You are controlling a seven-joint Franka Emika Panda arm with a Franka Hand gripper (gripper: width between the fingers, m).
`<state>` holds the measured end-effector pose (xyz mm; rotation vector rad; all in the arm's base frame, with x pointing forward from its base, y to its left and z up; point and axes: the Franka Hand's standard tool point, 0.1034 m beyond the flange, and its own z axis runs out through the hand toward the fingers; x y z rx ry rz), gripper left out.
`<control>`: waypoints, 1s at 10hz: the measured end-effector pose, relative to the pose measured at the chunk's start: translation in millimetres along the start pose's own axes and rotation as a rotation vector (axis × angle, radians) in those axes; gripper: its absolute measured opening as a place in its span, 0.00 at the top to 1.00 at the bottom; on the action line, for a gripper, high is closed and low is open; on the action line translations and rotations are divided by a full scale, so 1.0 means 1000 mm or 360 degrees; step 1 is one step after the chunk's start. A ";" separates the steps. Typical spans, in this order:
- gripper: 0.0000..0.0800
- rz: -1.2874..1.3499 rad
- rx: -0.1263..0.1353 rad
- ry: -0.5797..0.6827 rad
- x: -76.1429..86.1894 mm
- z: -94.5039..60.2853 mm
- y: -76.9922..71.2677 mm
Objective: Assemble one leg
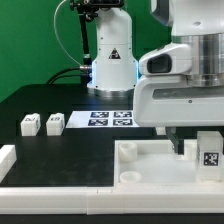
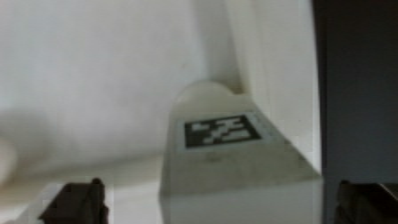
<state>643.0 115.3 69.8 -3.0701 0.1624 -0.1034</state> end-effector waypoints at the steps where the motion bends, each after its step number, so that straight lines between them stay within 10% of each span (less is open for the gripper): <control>1: 0.19 0.0122 0.0012 -0.0003 -0.001 0.001 -0.001; 5: 0.63 0.0505 0.0015 -0.0011 -0.001 0.002 0.001; 10: 0.63 0.1898 0.0045 -0.0089 -0.003 0.002 0.005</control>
Offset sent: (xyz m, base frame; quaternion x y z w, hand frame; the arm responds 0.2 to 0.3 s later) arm 0.0000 0.0000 0.0000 0.0000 0.0000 0.1790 0.9838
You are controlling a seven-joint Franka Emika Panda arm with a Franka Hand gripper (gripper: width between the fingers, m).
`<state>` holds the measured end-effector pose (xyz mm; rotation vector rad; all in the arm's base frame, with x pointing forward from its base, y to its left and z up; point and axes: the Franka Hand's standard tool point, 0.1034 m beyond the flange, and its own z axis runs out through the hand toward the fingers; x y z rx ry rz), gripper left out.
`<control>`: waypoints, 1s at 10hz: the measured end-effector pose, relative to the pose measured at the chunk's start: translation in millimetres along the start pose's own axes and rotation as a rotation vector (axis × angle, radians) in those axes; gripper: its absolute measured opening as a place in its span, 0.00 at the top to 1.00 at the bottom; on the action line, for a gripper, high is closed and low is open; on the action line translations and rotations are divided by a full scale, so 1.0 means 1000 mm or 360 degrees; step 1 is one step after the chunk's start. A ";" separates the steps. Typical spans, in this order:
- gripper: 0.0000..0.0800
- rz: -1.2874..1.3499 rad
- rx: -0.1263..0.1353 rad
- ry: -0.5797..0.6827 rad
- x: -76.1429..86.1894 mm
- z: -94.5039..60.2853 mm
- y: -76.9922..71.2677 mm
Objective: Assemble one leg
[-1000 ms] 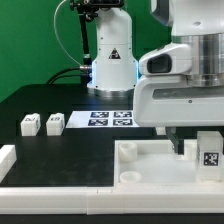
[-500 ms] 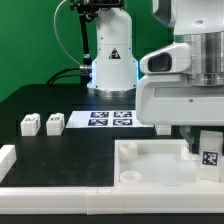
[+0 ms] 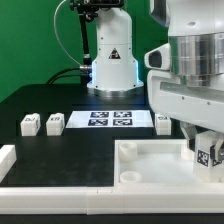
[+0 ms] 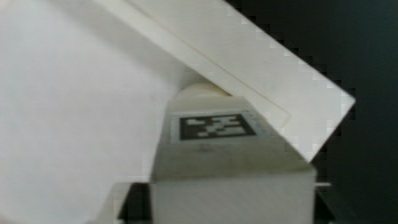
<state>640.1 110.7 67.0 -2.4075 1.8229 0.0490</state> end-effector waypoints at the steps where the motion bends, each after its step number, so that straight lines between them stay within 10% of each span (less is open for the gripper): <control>1: 0.63 0.0235 0.0006 -0.0024 -0.001 0.001 0.001; 5: 0.54 0.0705 0.0024 -0.0016 -0.003 0.001 0.002; 6: 0.54 0.0537 0.0020 -0.0009 -0.003 0.002 0.002; 8: 0.22 0.0002 -0.0014 0.0002 -0.008 0.002 0.003; 10: 0.20 -0.0319 -0.0018 0.0017 -0.010 0.002 0.003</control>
Offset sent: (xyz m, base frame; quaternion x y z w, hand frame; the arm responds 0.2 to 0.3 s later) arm -0.0145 -0.0083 -0.0035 -0.0034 0.0726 0.1656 0.9835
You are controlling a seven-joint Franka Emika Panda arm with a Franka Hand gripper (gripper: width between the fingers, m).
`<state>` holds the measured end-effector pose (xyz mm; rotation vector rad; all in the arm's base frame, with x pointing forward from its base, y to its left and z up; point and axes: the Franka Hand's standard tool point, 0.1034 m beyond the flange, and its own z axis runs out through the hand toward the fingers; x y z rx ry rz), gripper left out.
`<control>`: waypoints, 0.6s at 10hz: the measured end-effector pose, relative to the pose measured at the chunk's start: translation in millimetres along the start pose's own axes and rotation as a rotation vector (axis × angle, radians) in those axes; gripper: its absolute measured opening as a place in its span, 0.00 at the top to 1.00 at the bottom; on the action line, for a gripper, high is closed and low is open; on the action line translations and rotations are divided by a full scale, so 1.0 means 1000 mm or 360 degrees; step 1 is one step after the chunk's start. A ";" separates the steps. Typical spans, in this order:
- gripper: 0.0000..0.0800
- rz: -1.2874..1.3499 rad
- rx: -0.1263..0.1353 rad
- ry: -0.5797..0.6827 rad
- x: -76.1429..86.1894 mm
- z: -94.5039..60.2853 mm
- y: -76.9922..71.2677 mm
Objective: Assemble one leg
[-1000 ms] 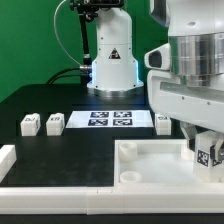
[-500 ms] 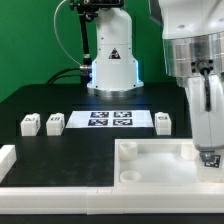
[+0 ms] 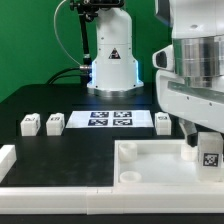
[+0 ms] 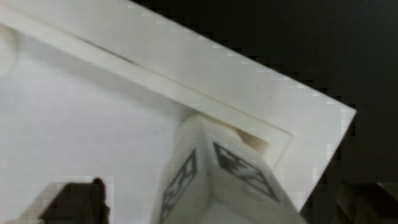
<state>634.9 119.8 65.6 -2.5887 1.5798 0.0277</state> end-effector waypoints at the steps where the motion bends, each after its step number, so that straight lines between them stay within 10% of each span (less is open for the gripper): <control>1: 0.20 -0.0253 -0.0001 0.0002 0.001 0.000 0.000; 6: 0.19 -0.1587 -0.0116 0.0104 0.007 -0.004 -0.006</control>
Offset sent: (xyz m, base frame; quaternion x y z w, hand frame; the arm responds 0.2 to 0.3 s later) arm 0.0207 0.0027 0.0128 -0.0511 0.0387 -0.5682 0.8204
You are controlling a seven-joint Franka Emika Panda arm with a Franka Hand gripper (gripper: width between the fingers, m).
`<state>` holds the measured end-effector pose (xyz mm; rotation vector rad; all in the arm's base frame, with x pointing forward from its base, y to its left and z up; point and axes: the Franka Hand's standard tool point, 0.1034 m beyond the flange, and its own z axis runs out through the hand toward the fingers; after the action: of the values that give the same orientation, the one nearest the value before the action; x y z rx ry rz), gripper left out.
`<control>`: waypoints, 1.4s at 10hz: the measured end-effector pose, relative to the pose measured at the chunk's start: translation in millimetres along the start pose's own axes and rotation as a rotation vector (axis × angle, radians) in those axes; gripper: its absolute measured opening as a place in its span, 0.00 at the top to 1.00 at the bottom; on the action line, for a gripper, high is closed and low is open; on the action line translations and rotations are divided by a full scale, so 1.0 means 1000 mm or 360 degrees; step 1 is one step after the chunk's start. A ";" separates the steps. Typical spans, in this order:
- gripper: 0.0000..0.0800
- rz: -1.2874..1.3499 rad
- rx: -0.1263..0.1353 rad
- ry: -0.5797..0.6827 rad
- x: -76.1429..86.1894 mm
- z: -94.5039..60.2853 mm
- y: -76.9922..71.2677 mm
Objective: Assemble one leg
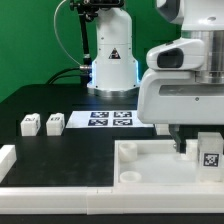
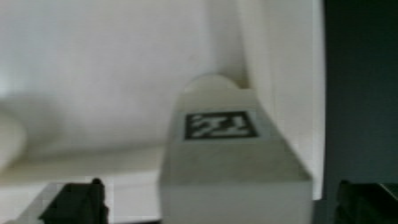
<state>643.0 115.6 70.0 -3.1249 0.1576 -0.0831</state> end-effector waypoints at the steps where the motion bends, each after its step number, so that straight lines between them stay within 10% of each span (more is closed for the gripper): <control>1: 0.19 0.0056 0.0000 -0.0001 0.000 0.000 0.000; 5: 0.64 0.0512 0.0003 -0.0002 0.000 0.000 0.000; 14: 0.63 0.2639 0.0067 -0.0168 -0.003 0.000 0.005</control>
Offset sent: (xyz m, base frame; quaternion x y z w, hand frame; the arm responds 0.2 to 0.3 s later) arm 0.0000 0.0000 0.0000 0.0000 0.0000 0.1790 0.9838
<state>639.7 110.8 69.3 -1.9469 2.3493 0.0988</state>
